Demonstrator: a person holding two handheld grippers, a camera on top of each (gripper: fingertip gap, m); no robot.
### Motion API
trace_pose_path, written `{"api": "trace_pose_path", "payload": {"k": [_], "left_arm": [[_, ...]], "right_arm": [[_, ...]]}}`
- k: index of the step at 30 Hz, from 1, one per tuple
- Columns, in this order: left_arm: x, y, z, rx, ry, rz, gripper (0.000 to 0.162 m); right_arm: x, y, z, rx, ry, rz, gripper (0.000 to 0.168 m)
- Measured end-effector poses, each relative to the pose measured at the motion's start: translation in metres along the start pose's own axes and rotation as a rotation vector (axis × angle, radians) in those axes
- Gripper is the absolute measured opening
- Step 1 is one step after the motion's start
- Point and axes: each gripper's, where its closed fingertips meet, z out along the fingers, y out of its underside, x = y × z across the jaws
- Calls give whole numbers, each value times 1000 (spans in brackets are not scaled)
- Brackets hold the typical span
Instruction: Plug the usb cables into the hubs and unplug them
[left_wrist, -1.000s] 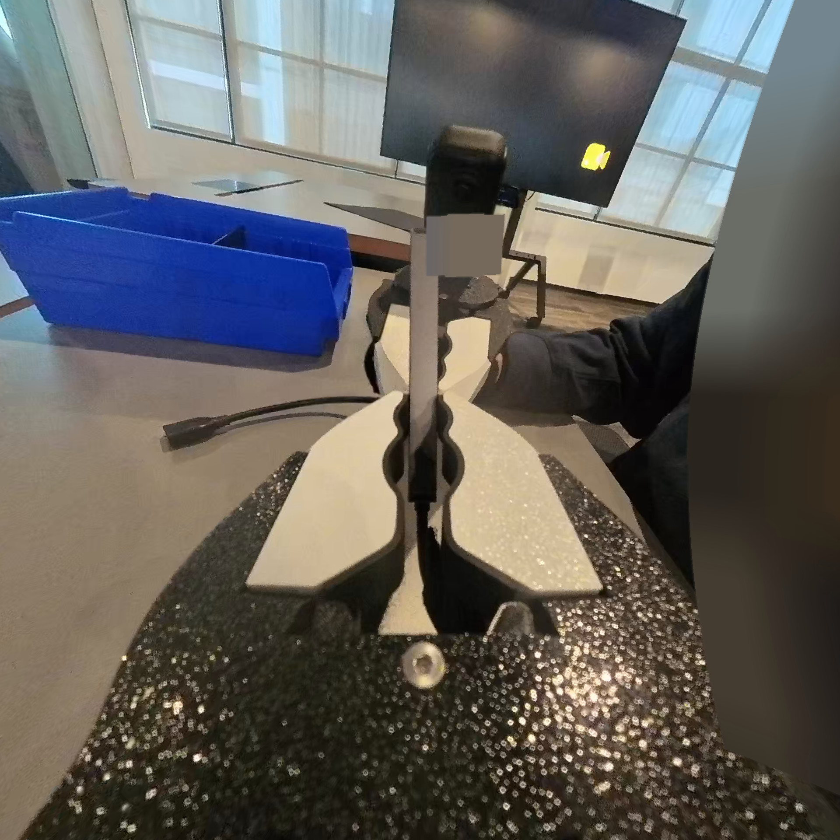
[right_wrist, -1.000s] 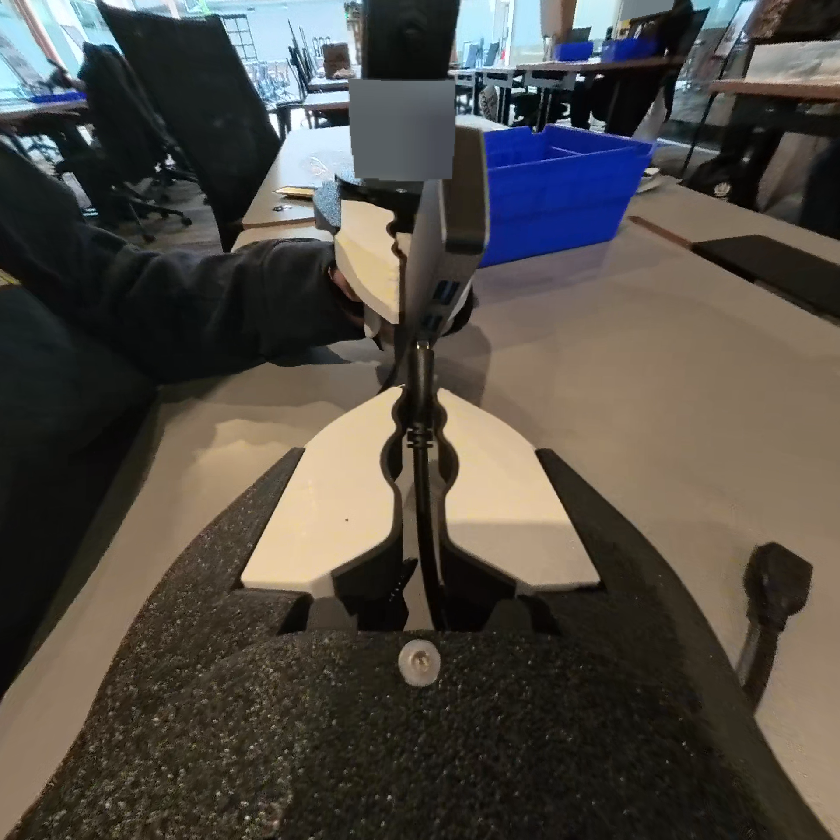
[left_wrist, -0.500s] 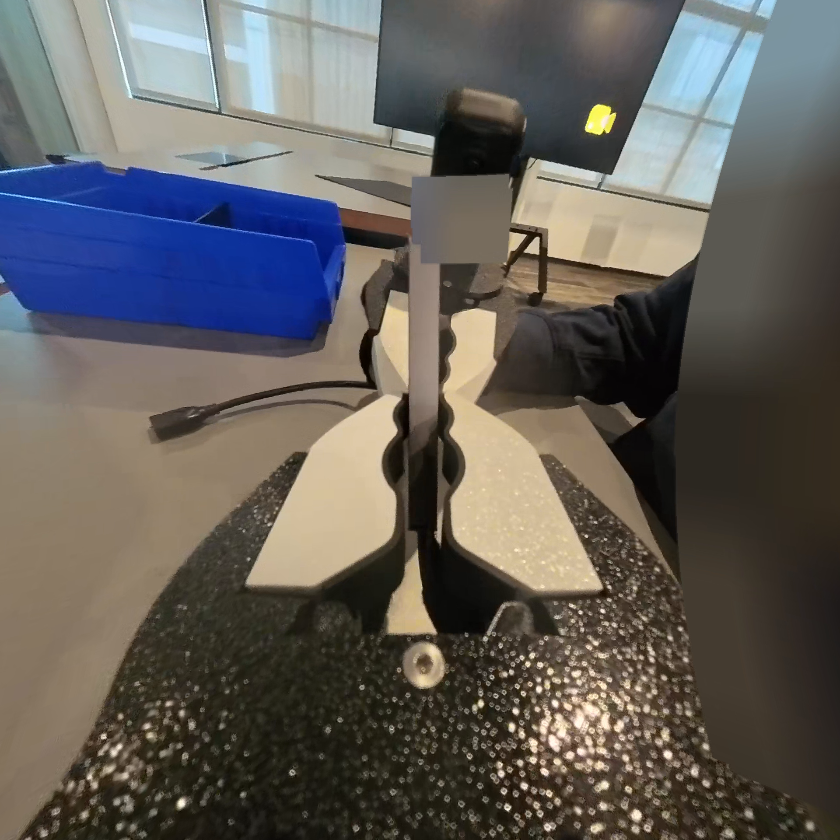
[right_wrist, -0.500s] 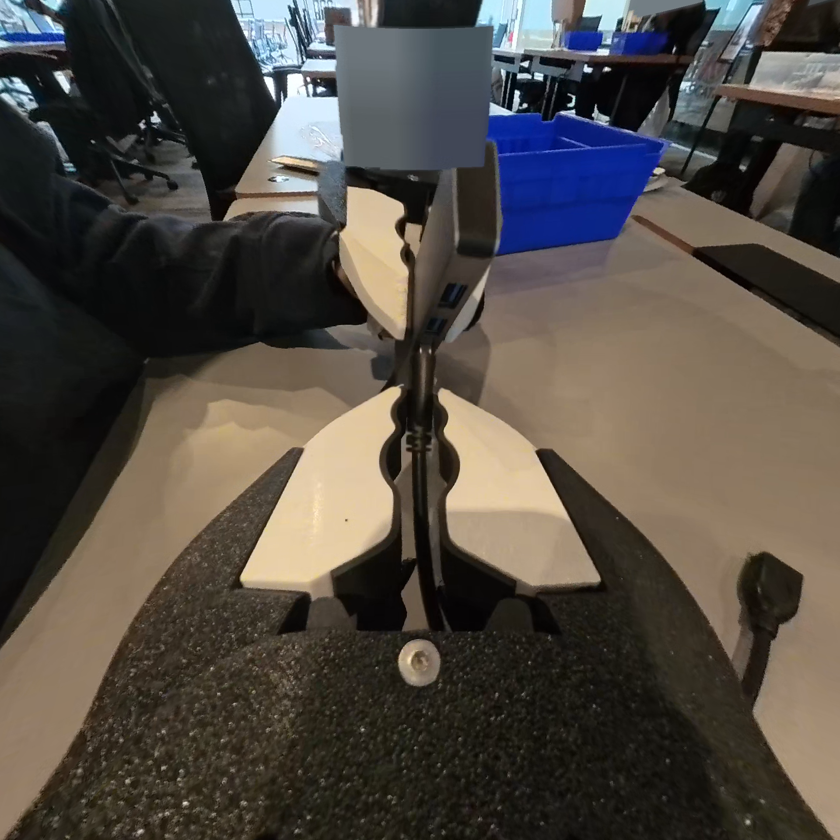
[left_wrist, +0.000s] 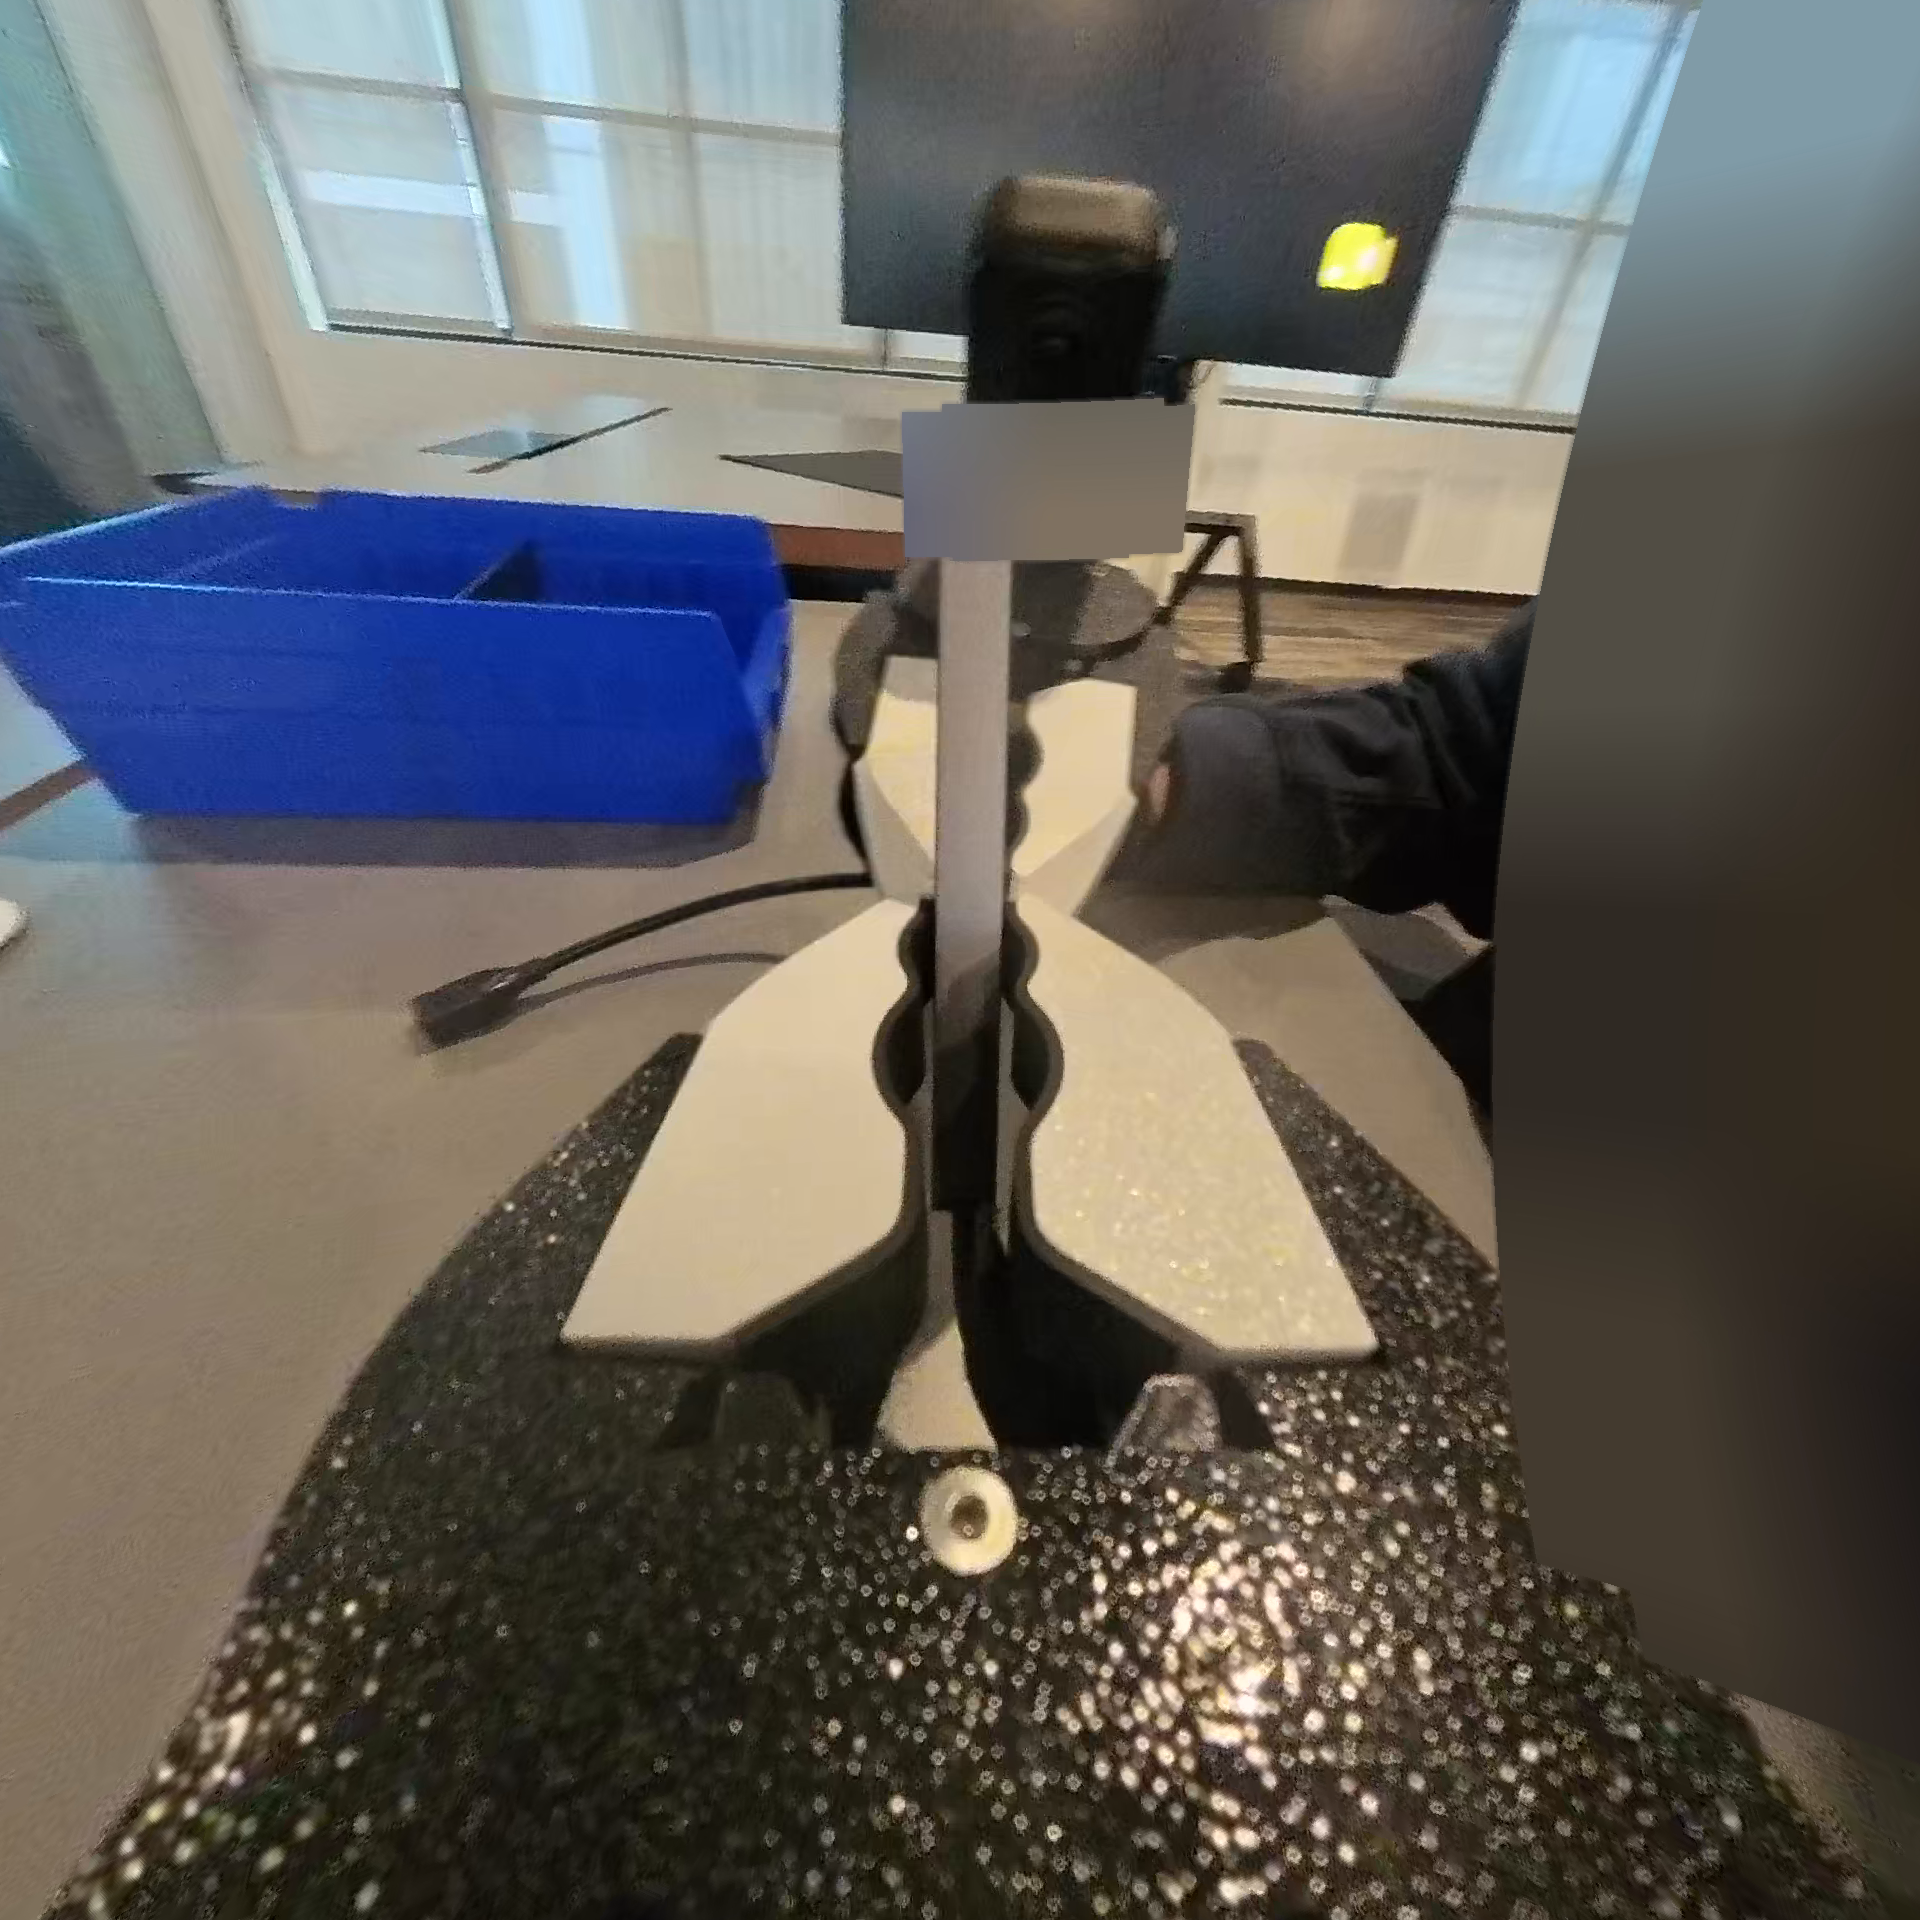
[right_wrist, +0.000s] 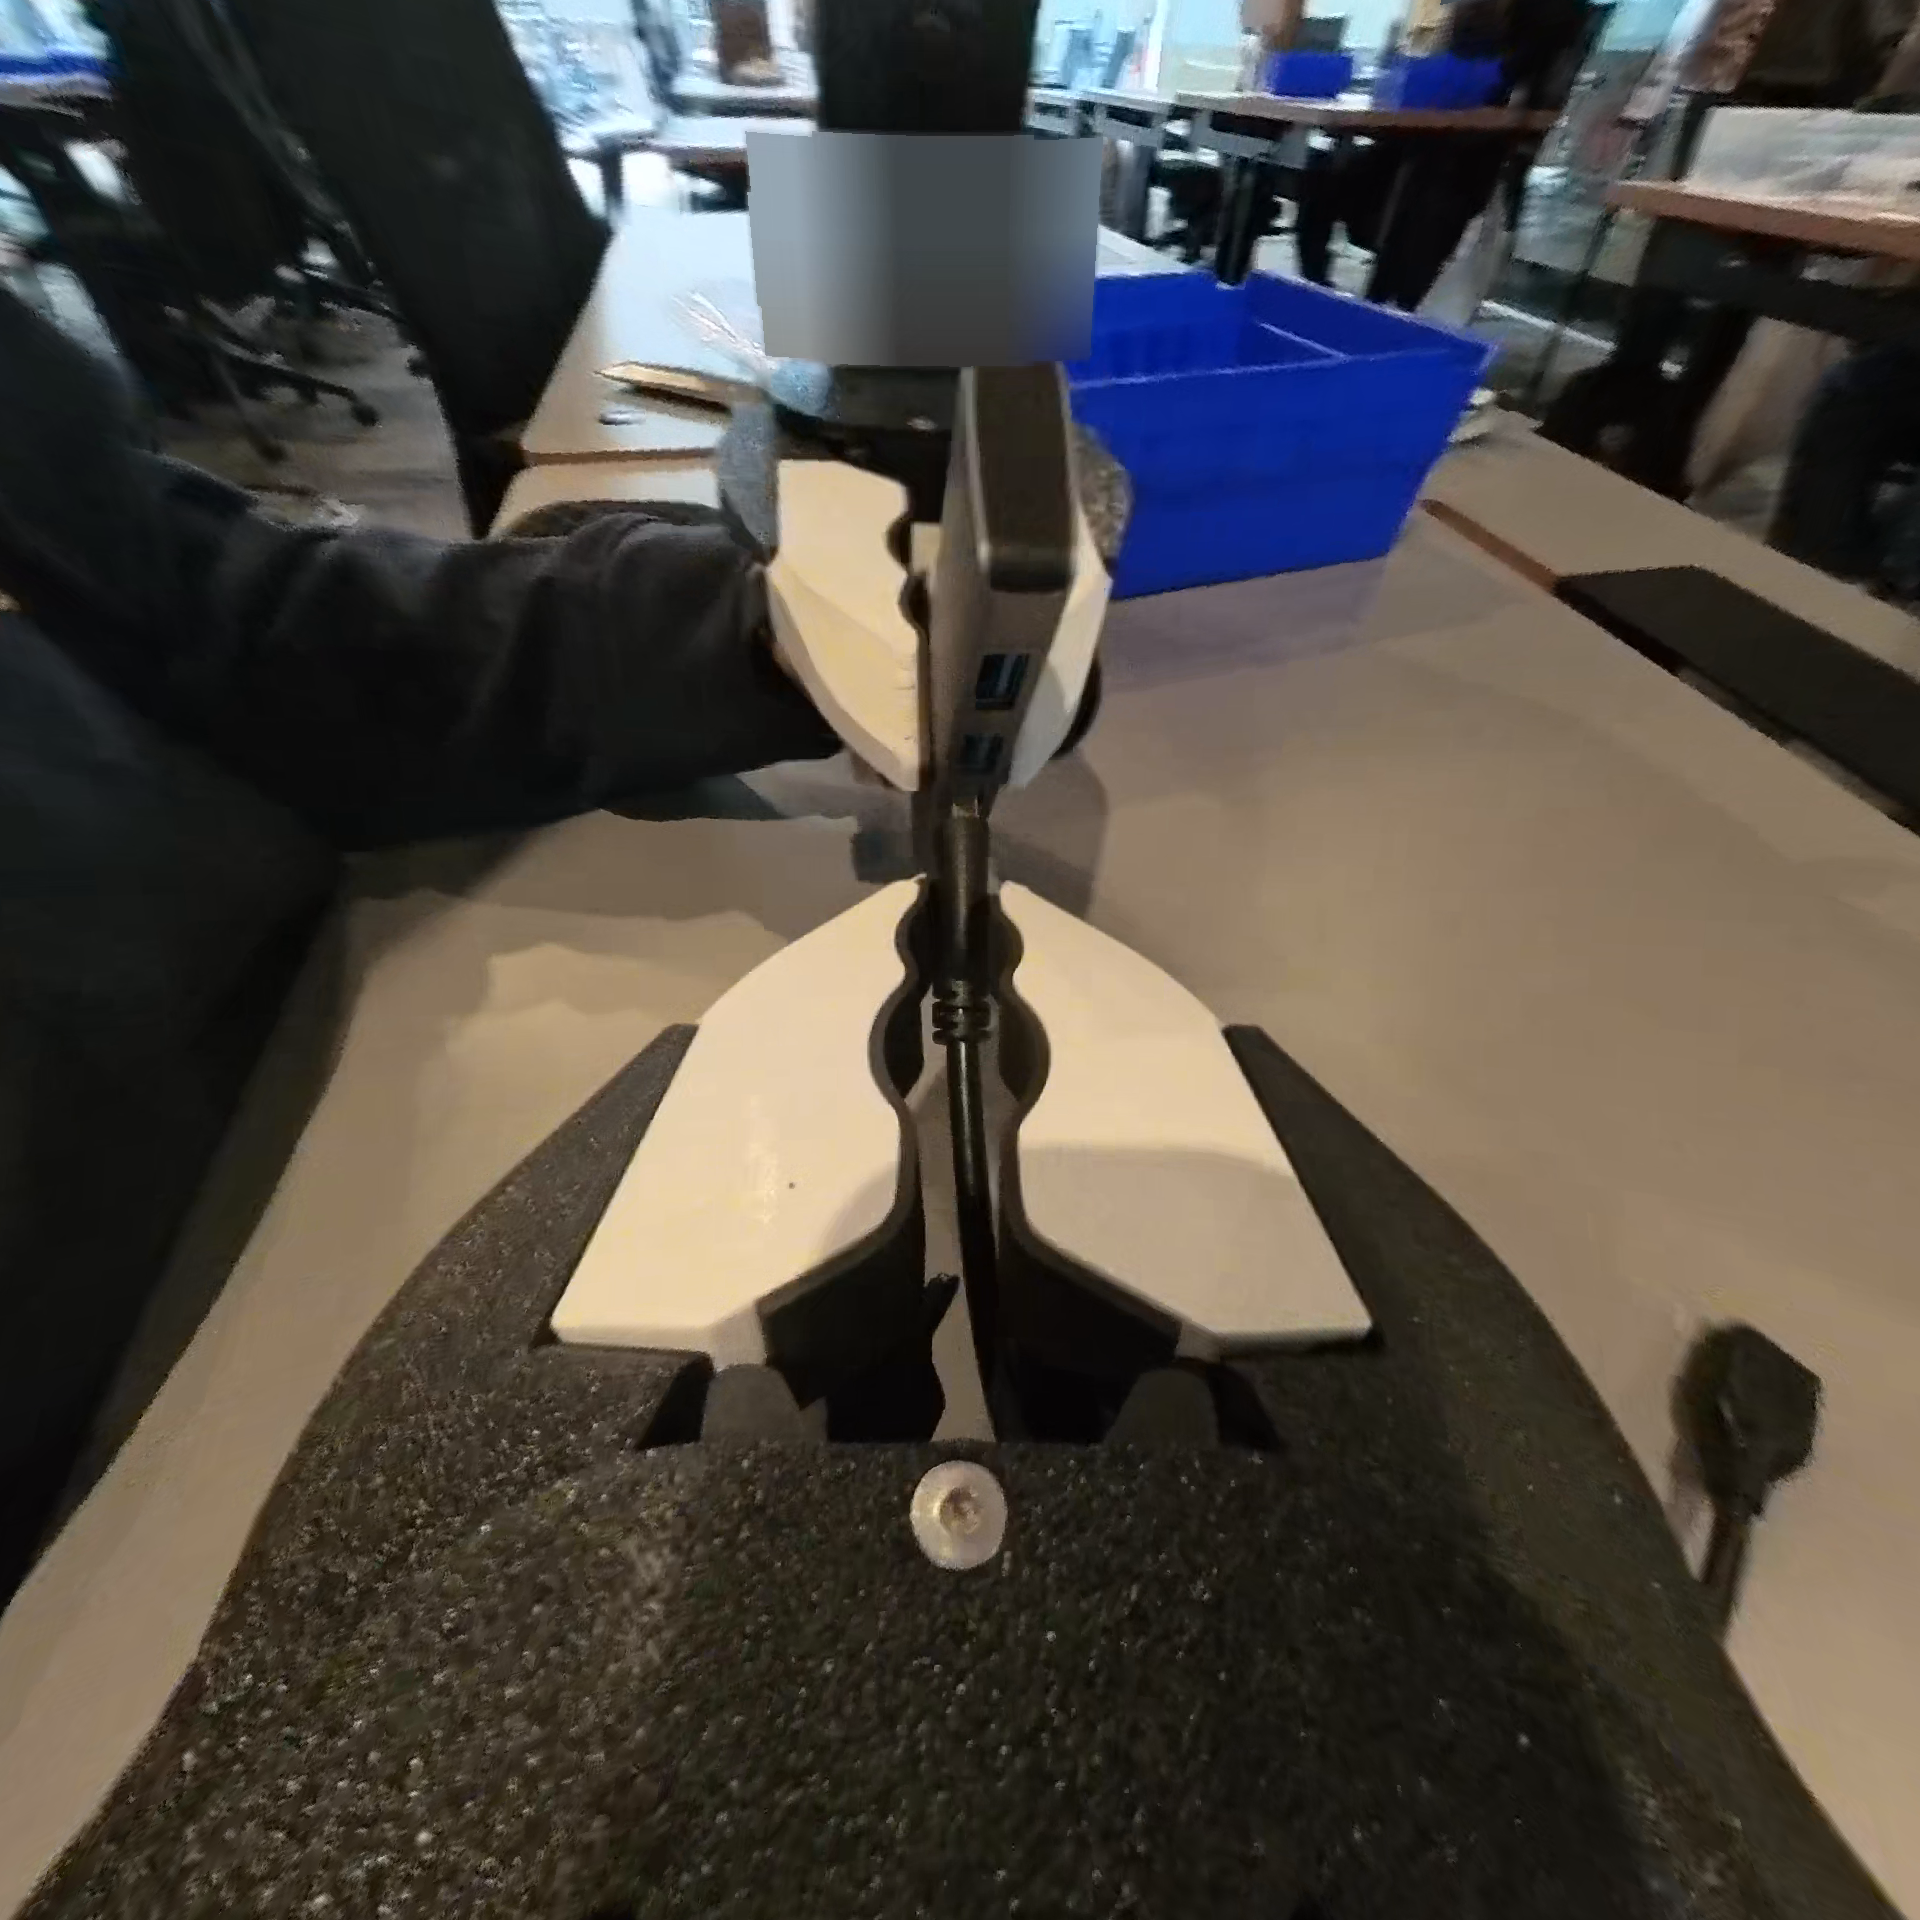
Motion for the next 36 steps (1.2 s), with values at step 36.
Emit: {"api": "trace_pose_path", "payload": {"k": [36], "left_arm": [[-51,20,-33,27,-261,-260,11]], "right_arm": [[70,30,-74,-238,436,-14,36]]}}
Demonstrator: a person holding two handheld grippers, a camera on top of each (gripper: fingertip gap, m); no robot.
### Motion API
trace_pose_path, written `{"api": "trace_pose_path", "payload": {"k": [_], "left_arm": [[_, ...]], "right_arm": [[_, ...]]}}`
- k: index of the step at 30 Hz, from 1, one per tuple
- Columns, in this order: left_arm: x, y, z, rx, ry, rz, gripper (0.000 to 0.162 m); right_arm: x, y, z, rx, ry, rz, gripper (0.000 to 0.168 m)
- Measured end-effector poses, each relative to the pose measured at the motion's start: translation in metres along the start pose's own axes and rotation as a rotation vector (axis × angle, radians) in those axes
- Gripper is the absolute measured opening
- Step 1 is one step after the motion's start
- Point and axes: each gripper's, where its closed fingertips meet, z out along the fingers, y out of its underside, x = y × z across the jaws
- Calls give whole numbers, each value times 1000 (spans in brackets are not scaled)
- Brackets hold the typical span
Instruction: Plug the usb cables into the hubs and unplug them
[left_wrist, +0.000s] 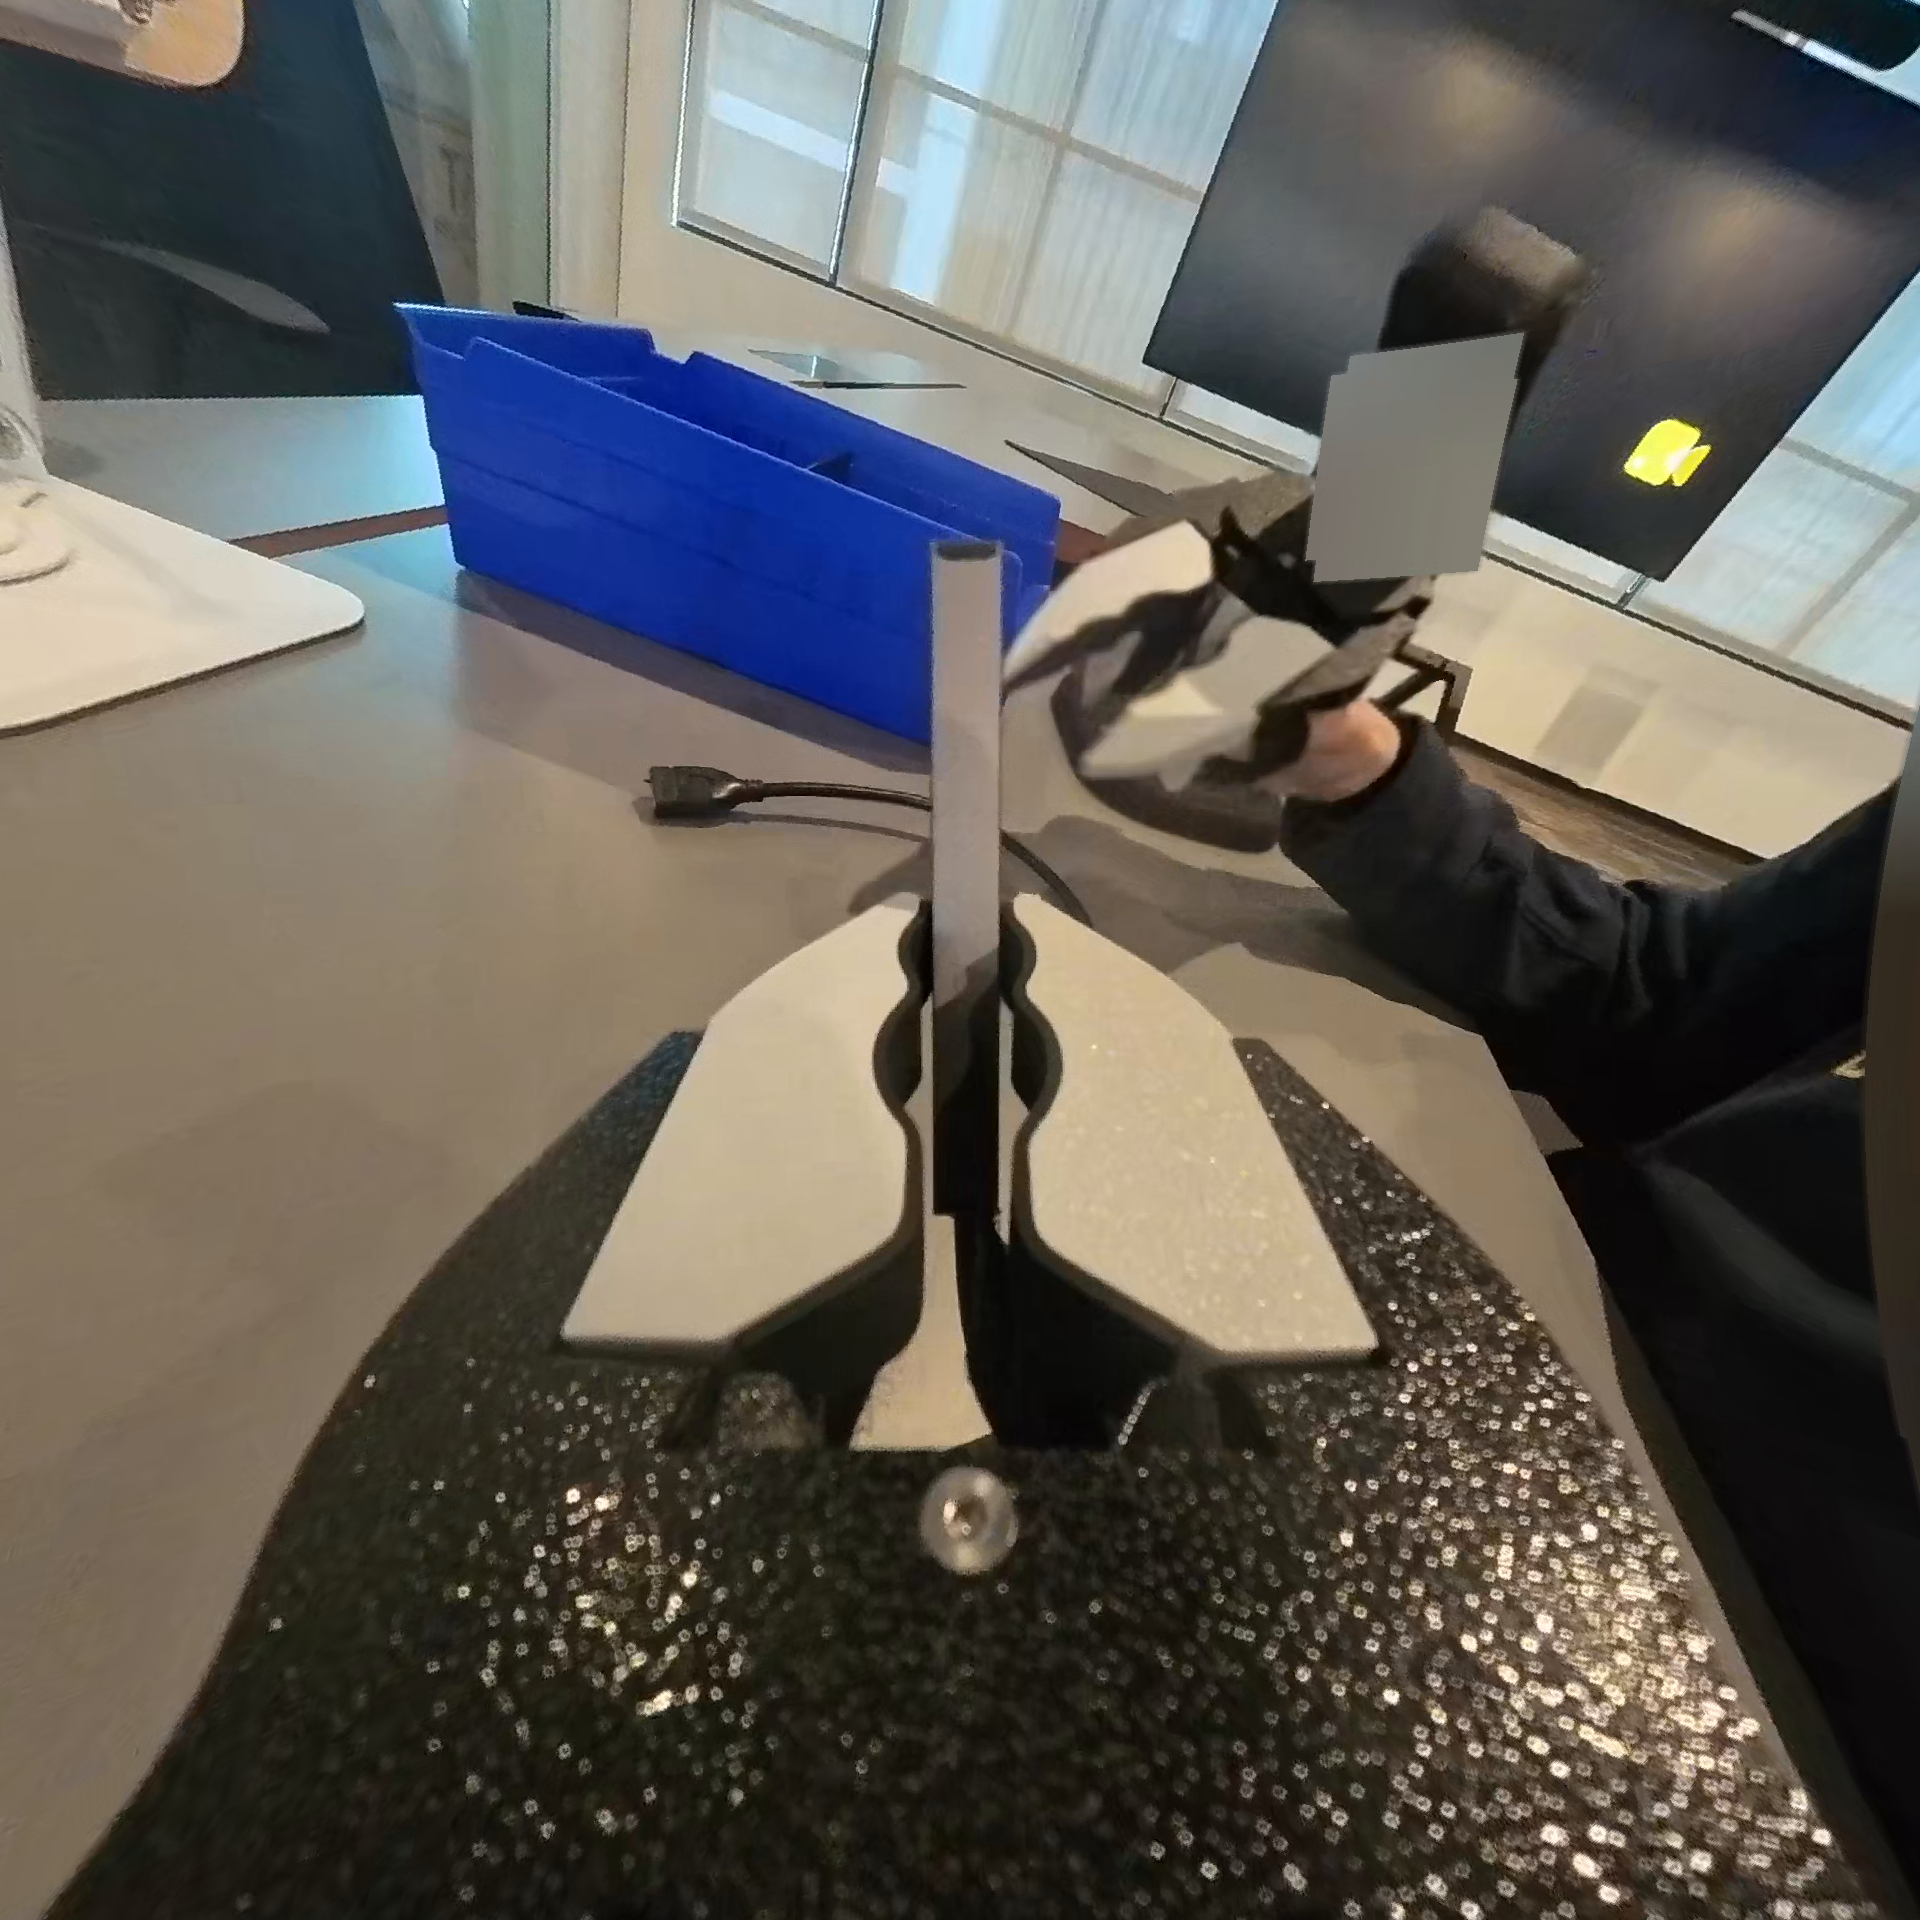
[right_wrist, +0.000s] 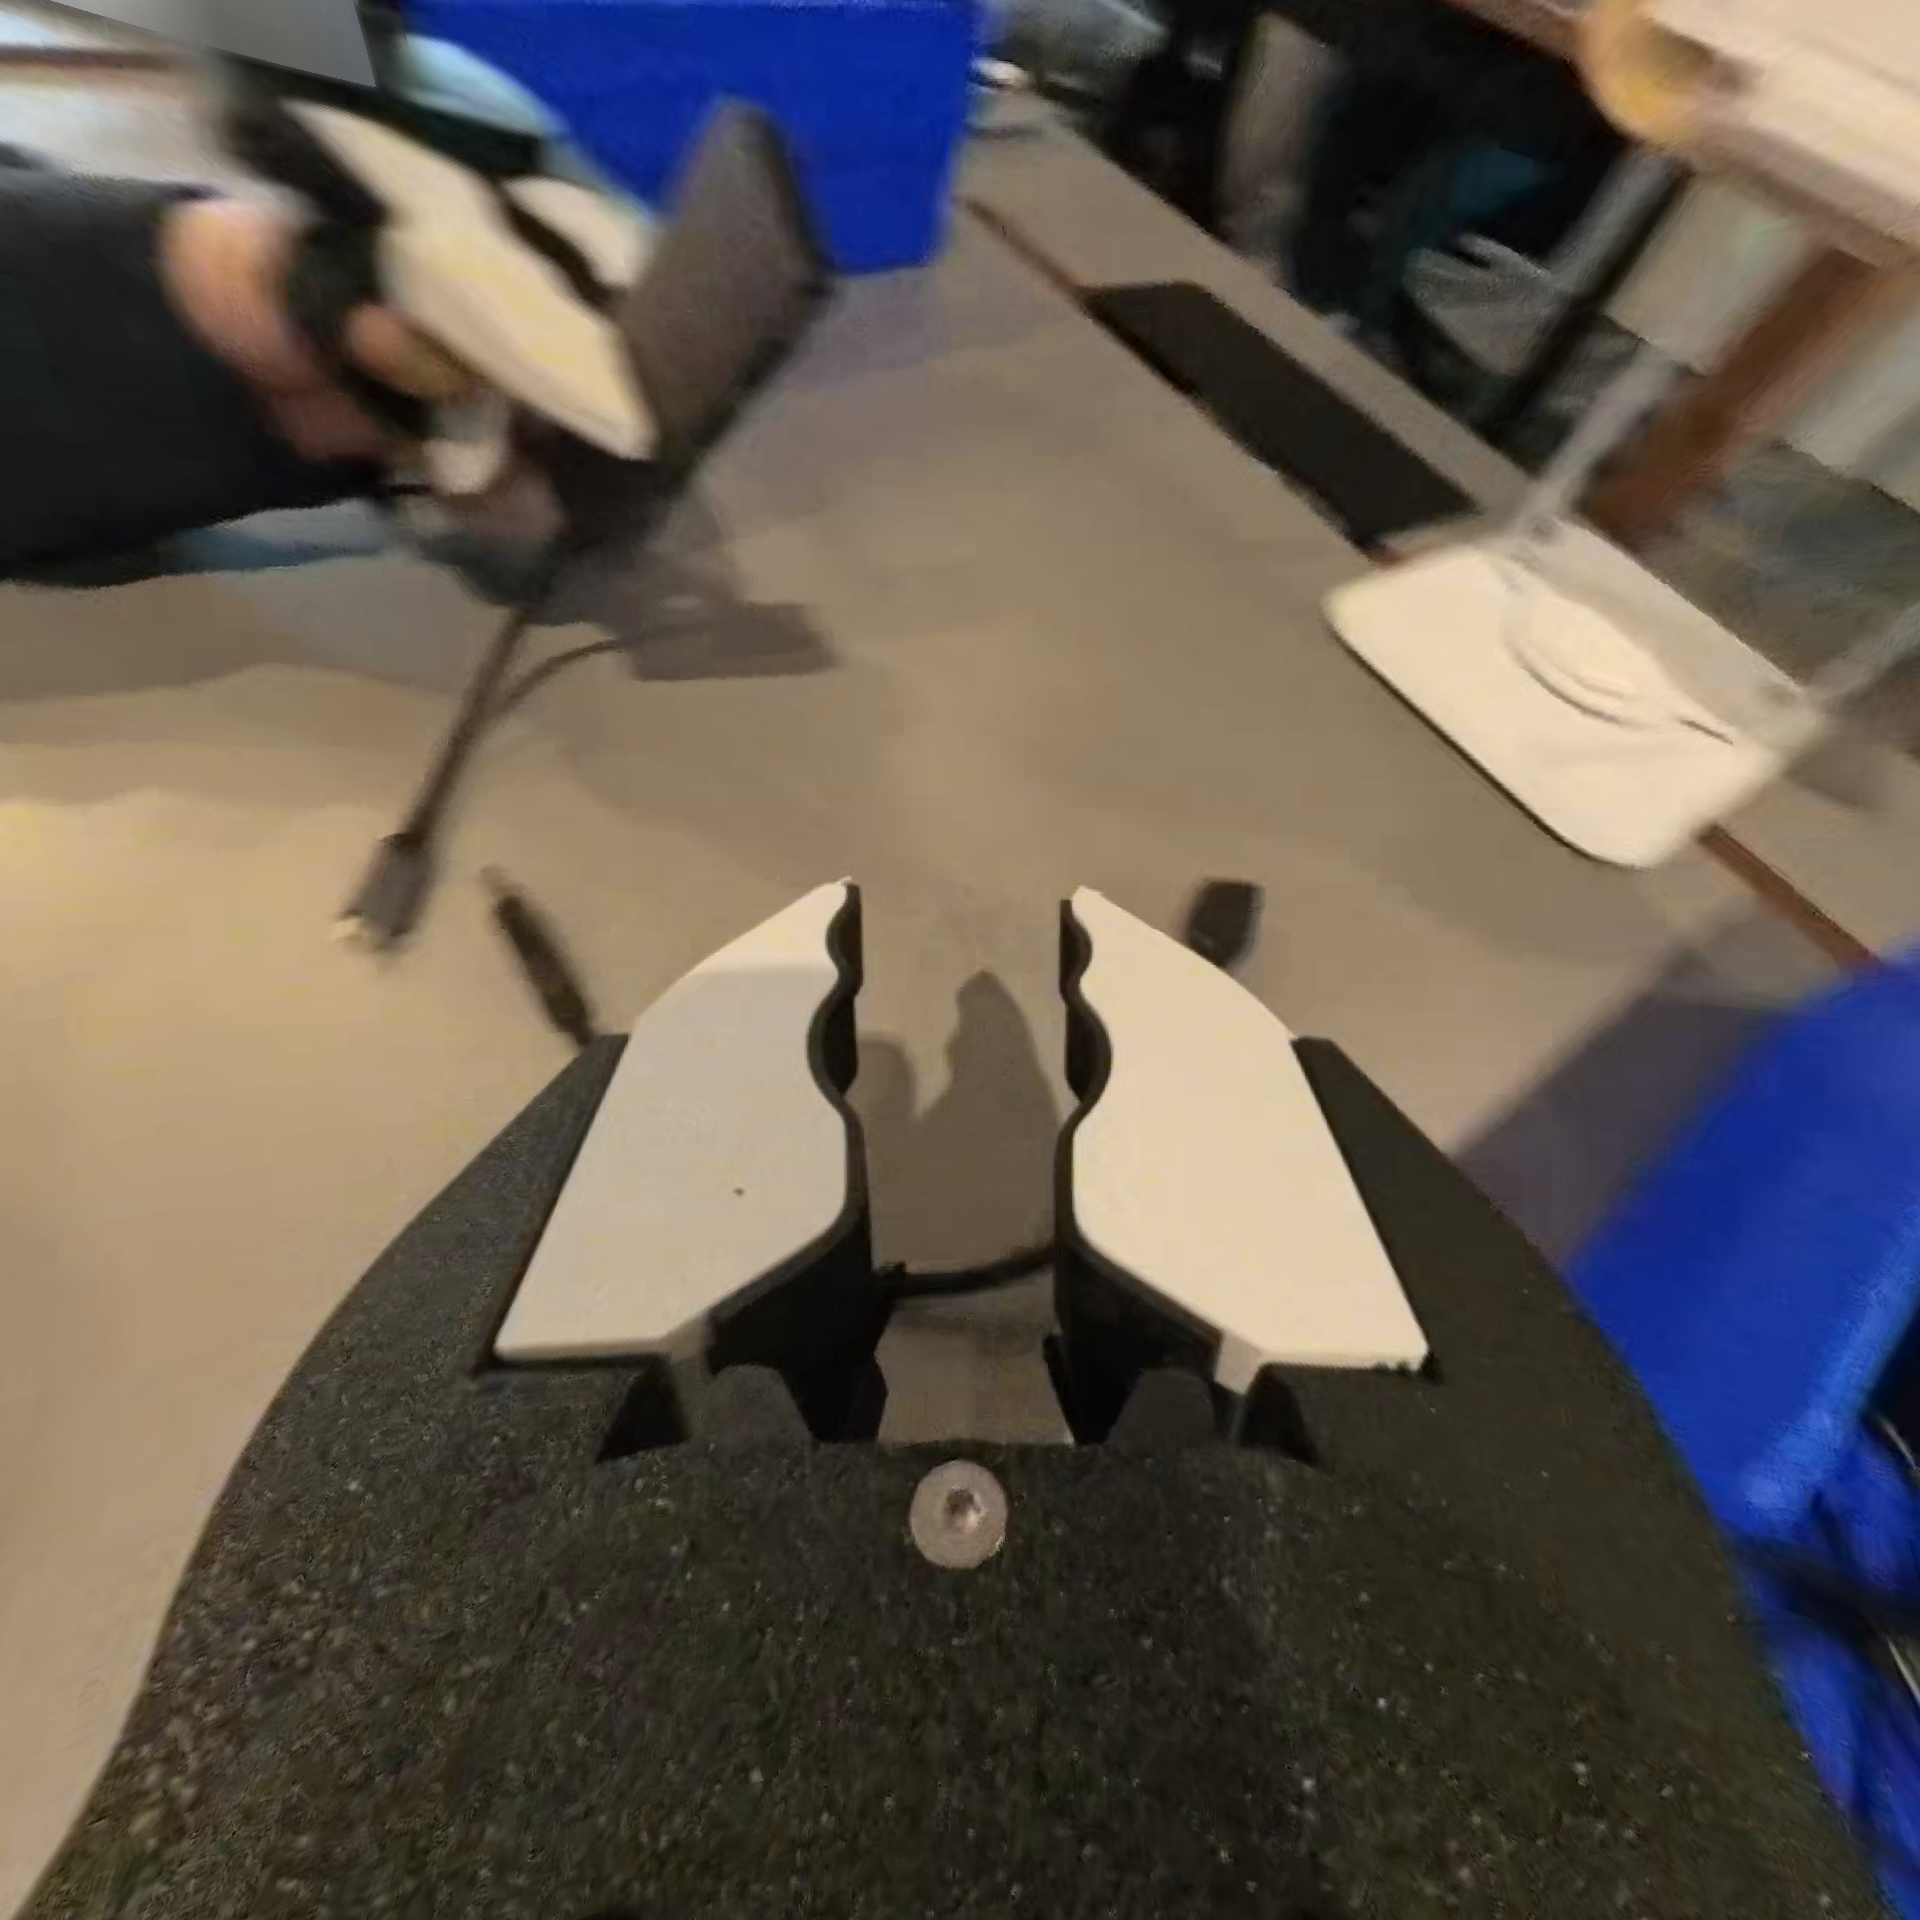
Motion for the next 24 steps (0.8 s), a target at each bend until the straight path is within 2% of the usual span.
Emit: {"api": "trace_pose_path", "payload": {"k": [2,6,10,14,18,20,22,24], "left_arm": [[0,2,2,-9,1,2,11],[0,4,3,-25,-3,7,12],[1,4,3,-23,-2,10,11],[1,2,3,-20,0,14,11],[3,1,2,-17,1,21,11],[3,0,2,-14,2,23,11],[4,-1,2,-12,2,24,11],[4,-1,2,-10,3,24,11]], "right_arm": [[23,11,0,-45,129,112,33],[29,51,17,-256,188,296,33],[32,85,24,-455,282,290,35],[46,81,15,-470,418,200,36],[50,90,11,-513,430,227,34],[48,95,13,-516,399,256,26],[47,96,14,-522,383,262,9],[48,96,14,-527,394,238,7]]}}
